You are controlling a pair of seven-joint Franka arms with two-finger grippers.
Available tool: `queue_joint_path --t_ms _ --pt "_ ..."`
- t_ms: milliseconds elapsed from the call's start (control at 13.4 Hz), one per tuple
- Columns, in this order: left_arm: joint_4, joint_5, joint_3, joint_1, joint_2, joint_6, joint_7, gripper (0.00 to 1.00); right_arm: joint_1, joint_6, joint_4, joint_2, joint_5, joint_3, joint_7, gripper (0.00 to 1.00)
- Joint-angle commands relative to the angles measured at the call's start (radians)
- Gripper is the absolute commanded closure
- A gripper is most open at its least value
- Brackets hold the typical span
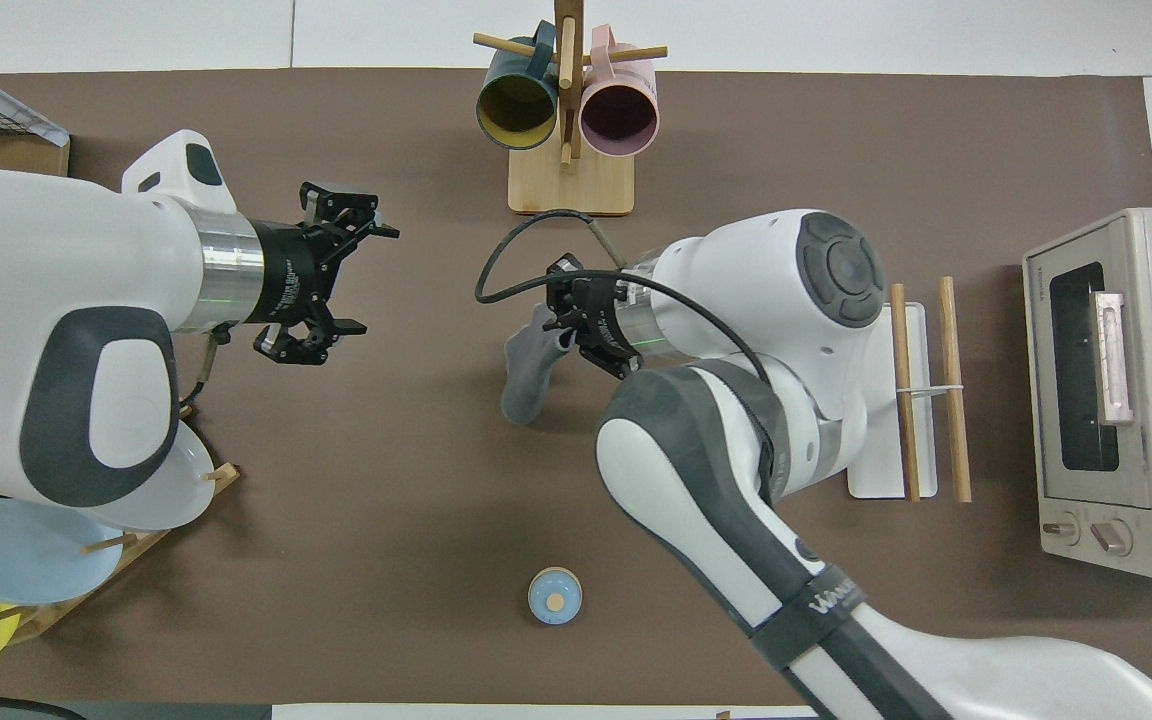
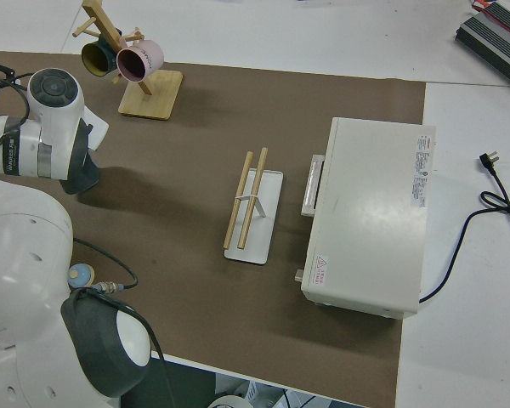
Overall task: Fold towel and hang on rack
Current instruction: 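Carry the towel with the right gripper while the left gripper retracts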
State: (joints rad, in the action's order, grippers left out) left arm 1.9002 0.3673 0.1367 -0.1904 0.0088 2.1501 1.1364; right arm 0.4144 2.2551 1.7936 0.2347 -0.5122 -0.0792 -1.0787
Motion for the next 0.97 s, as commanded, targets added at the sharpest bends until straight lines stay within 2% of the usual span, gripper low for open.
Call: queue_joint_path --t_ms 0,224,374,523,748,897 --pt "0.01 -0.069 0.003 0.104 -0.03 -0.081 -0.278 0.0 -0.124 -0.144 0.052 -0.078 0.067 -0.007 0.158 1.0" --pt "-0.053 -0.155 0.003 0.202 -0.012 -0.182 -0.625 0.0 -0.276 -0.32 0.114 -0.155 0.095 -0.007 0.334 1.0" --pt "-0.128 -0.261 0.001 0.218 0.009 -0.269 -0.81 0.0 -0.397 -0.383 0.203 -0.236 0.096 -0.007 0.493 1.0" --pt "-0.188 -0.306 0.001 0.229 0.013 -0.356 -0.988 0.0 -0.497 -0.417 0.254 -0.288 0.141 -0.005 0.668 1.0" --pt "-0.194 -0.369 -0.005 0.216 -0.016 -0.458 -1.061 0.0 -0.627 -0.471 0.253 -0.311 0.201 -0.005 0.899 1.0" --pt "-0.194 -0.369 -0.008 0.226 -0.038 -0.486 -1.08 0.0 -0.652 -0.474 0.247 -0.311 0.271 -0.007 0.976 1.0"
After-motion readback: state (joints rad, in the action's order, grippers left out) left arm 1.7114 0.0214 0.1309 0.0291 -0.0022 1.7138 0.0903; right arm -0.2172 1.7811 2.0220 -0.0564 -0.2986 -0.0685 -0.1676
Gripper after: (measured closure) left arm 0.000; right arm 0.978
